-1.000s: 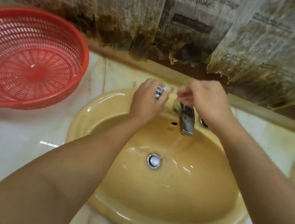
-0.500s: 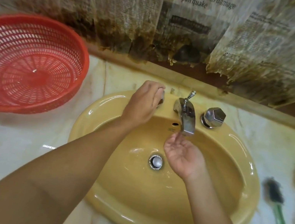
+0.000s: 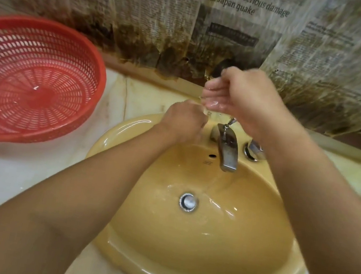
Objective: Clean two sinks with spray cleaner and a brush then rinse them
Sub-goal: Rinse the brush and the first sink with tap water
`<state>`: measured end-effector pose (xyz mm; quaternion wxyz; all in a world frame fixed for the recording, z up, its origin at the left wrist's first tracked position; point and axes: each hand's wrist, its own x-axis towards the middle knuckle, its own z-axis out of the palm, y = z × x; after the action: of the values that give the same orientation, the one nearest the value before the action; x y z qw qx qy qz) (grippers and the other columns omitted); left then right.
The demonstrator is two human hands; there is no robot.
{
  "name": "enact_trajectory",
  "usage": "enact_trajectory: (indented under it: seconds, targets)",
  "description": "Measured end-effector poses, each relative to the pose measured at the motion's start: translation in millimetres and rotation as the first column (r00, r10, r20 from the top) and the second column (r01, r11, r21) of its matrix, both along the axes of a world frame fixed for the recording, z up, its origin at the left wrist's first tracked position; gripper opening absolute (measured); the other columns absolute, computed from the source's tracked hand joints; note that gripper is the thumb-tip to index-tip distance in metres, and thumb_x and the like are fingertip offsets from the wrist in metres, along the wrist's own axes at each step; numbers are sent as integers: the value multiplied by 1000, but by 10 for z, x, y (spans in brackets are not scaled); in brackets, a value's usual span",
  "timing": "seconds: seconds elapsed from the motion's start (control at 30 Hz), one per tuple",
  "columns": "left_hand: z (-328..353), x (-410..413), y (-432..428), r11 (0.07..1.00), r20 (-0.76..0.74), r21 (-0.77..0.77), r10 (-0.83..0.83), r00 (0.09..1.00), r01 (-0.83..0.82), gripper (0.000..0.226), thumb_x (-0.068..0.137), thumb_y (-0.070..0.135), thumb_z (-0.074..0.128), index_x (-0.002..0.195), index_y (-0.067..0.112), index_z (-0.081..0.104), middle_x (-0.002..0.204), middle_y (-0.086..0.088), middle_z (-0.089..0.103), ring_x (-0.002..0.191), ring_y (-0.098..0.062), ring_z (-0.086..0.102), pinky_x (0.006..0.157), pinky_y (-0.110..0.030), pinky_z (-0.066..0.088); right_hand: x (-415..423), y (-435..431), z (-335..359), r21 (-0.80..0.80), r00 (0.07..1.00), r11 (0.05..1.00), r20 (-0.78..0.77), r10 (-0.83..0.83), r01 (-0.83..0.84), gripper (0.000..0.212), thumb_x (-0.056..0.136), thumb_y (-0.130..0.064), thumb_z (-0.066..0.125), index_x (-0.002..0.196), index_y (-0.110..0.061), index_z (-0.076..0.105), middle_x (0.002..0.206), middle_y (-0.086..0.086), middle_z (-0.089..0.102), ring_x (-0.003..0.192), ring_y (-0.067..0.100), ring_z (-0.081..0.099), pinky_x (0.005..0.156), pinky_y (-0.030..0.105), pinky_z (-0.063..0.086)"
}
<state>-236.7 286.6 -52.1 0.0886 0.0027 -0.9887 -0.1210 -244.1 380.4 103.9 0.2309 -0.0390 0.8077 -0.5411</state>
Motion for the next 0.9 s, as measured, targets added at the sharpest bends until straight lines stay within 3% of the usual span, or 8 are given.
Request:
enact_trajectory:
  seconds: [0.1,0.2,0.3,0.4,0.5,0.6,0.73,0.9]
  targets:
    - [-28,-33,-102,970,91,238,33,995,-53,29,85,49,59,82,23,70,85,6,66,87,-18,60,68,-31,42,-161,-70,61,280,959,940,-147,242,-195,36,99,-13,44,87,8,72,84,22,74,77,32,74,72,39,63]
    - [-231,121,-86,778,-30,609,214,976,-152,35,83,54,69,96,22,63,87,8,66,80,-15,62,68,-33,48,-205,33,-34,339,932,915,-208,298,-217,37,99,-16,46,84,2,74,82,14,75,75,25,75,75,36,63]
    - [-468,328,-36,818,-77,535,295,952,-210,64,82,65,68,127,22,53,114,2,65,103,-18,62,86,-35,53,-155,339,-318,222,965,972,-224,135,-84,36,100,-19,46,82,-6,74,80,7,76,77,23,74,77,36,62]
    - [-566,489,-82,908,32,295,301,953,-297,90,86,76,54,153,21,30,153,-9,45,145,-29,37,120,-44,33,26,710,-771,159,925,950,-319,-207,268,36,95,-23,44,76,-15,73,79,-2,75,74,19,69,71,37,55]
    - [-565,668,-98,958,112,49,274,955,-281,95,96,75,25,161,8,7,168,-12,16,157,-24,6,128,-39,6,208,940,-1155,-108,774,775,227,-591,623,32,99,-21,45,77,-10,65,74,5,68,65,18,61,61,30,48]
    - [-644,901,-39,964,-12,-67,257,966,-257,77,105,57,19,158,1,21,165,-15,23,155,-25,15,127,-40,12,361,986,-1346,-179,487,643,805,-339,744,35,106,-21,36,91,-1,60,84,15,65,75,24,62,63,29,53]
    - [-892,1210,60,982,-244,-31,174,954,-187,54,101,29,44,149,5,47,155,-14,45,146,-28,39,123,-41,27,398,994,-1485,-256,355,517,930,-100,817,36,108,-21,36,93,2,59,72,14,63,68,20,60,58,25,53]
    - [-854,1116,8,989,-200,-135,-88,976,61,61,93,18,50,151,3,42,158,-12,41,148,-26,37,125,-39,20,368,1025,-1561,-298,359,501,933,-27,812,22,104,-16,46,96,1,58,70,14,63,61,18,60,47,24,54]
